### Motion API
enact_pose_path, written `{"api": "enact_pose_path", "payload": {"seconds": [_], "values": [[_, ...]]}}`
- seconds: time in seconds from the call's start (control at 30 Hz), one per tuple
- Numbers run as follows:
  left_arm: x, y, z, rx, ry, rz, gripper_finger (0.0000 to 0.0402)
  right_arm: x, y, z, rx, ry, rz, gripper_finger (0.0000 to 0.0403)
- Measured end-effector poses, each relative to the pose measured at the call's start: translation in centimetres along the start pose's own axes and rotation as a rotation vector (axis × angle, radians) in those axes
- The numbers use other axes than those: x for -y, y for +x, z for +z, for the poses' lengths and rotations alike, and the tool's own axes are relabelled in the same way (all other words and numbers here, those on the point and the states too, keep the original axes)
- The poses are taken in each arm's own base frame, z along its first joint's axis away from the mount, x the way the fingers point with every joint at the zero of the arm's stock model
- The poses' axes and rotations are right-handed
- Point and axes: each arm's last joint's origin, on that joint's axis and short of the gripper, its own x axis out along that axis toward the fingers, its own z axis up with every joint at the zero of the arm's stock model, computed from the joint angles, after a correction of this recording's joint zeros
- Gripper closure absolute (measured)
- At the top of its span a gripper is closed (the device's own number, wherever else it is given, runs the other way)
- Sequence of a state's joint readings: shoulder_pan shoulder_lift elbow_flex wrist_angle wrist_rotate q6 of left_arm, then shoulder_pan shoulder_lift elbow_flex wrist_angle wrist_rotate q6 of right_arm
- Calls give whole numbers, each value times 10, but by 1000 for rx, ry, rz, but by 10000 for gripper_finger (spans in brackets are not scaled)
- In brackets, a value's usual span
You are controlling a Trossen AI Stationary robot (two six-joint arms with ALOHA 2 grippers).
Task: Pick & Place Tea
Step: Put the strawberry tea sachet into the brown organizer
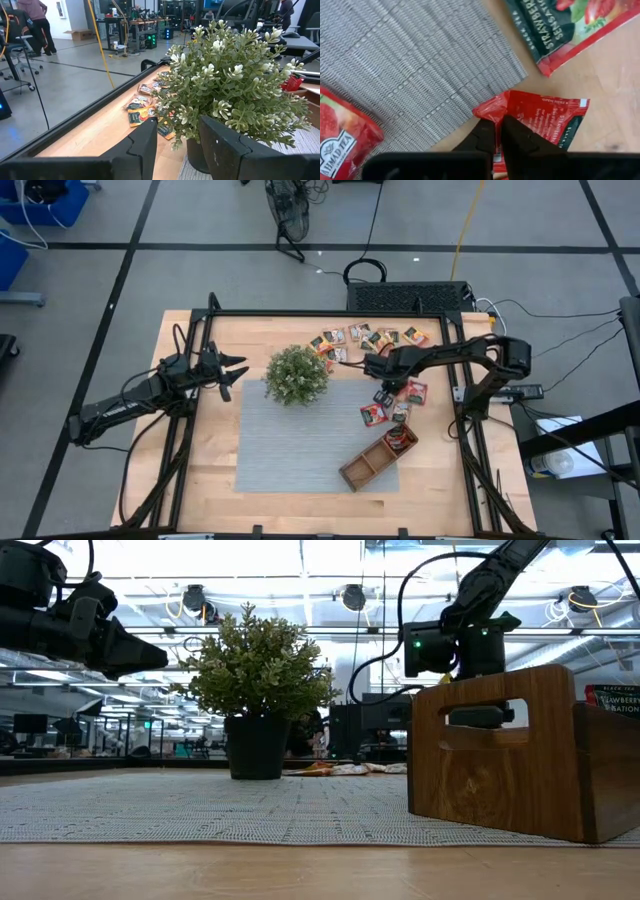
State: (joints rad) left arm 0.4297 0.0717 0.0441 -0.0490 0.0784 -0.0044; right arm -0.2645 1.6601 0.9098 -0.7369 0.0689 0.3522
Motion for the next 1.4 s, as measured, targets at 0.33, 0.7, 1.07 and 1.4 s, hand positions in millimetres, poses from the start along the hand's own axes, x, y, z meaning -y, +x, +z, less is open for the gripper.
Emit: {"api": "enact_pose_path", "payload": {"seconds": [0.33,0.7,1.07,1.4], "values": [[0,0,0,0,0,0,254,-21,-56,-12,296,-80,91,398],[0,0,0,0,0,0,254,-59,-124,-75,581,-228,335,400],[0,0,0,0,0,0,254,-75,-125,-154,702,-421,695,398],[0,0,0,0,0,0,254,-59,-98,-193,769,-611,920,398]]}}
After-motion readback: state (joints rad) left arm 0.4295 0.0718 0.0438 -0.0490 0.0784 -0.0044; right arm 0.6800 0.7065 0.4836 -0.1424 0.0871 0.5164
